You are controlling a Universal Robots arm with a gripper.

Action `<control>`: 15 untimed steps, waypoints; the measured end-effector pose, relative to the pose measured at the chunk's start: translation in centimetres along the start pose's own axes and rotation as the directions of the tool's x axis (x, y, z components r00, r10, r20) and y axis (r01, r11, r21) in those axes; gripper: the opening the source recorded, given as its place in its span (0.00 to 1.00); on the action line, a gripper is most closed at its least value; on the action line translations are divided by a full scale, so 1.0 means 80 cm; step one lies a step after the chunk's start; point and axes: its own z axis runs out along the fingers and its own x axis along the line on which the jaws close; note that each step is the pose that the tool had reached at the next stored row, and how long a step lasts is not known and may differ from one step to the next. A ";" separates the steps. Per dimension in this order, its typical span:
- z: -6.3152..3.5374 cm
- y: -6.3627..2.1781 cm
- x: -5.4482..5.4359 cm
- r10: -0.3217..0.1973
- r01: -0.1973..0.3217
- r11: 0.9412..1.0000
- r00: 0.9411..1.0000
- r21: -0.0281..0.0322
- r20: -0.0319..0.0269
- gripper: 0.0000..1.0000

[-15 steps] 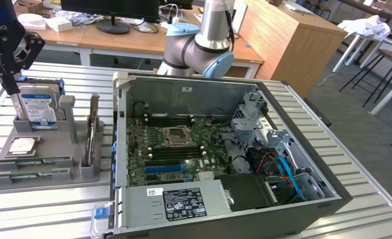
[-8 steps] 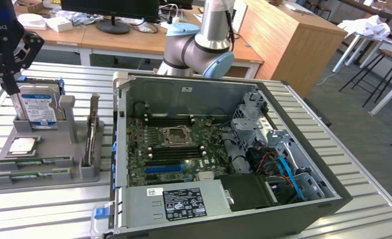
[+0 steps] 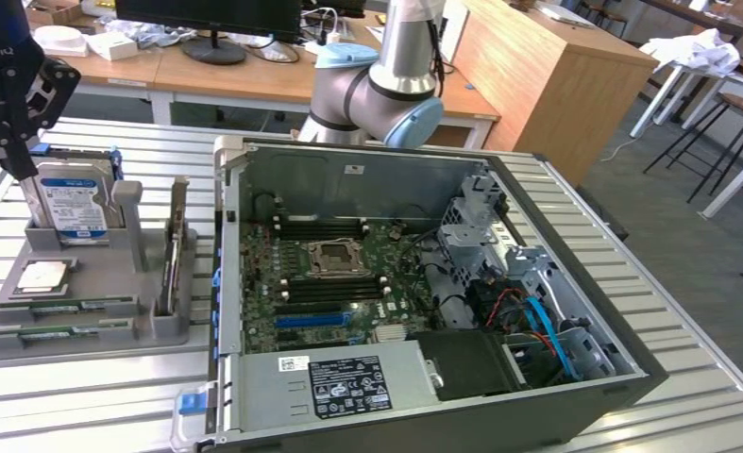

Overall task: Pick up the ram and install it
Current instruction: 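Pick up the ram and move it above insertion slot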

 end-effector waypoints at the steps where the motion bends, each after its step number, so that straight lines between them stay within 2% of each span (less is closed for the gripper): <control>1: 0.000 0.000 0.000 -0.014 0.014 1.000 1.000 0.000 -0.001 0.10; 8: 0.000 0.000 0.000 -0.110 0.110 0.994 0.994 -0.003 -0.005 0.10; 15: 0.000 0.000 0.000 -0.198 0.198 0.980 0.980 -0.006 -0.008 0.10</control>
